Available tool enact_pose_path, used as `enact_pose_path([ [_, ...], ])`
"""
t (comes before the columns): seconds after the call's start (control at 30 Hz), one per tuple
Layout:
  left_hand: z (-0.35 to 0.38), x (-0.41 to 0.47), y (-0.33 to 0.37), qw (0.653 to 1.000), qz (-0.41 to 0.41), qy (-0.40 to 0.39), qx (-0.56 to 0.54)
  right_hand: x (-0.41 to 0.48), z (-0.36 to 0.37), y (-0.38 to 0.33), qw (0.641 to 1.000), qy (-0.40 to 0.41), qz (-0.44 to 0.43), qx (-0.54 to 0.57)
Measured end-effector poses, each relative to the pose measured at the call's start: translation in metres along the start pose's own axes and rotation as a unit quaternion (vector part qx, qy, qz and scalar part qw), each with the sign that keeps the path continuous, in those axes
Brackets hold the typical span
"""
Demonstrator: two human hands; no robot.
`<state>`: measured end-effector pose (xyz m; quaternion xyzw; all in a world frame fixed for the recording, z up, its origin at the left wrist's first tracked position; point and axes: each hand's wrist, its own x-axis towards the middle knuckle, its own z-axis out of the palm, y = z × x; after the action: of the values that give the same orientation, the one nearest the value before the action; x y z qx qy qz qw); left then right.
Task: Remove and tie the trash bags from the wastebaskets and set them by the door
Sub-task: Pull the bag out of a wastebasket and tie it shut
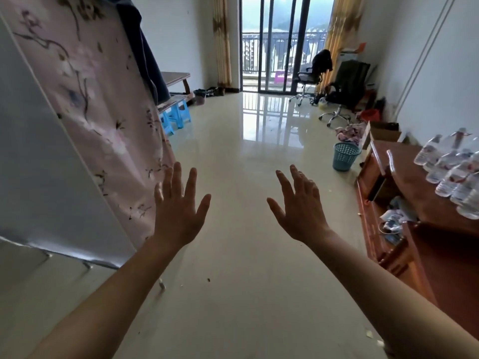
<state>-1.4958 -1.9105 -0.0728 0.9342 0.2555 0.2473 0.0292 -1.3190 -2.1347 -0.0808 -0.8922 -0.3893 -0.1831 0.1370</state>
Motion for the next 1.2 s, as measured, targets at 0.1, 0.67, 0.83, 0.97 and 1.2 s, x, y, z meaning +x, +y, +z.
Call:
enact_pose_path([
  [0.1,0.048,0.066,0.006,1.000,-0.004,-0.014,0.003,0.053,0.039,0.033,1.000,0.000,0.014,0.010],
  [0.67,0.289,0.486,0.081,1.000,-0.014,-0.016,0.001,0.459,0.212,0.274,0.999,-0.018,0.024,0.036],
  [0.83,0.369,0.606,0.055,0.999,-0.043,-0.012,-0.012,0.597,0.290,0.306,0.999,-0.019,0.006,0.048],
  [0.97,0.431,0.727,0.026,1.000,-0.028,-0.010,-0.011,0.721,0.356,0.321,0.998,-0.021,-0.006,0.056],
  [1.2,0.511,0.937,0.003,0.999,-0.024,-0.034,0.008,0.912,0.431,0.364,0.998,-0.026,-0.002,0.063],
])
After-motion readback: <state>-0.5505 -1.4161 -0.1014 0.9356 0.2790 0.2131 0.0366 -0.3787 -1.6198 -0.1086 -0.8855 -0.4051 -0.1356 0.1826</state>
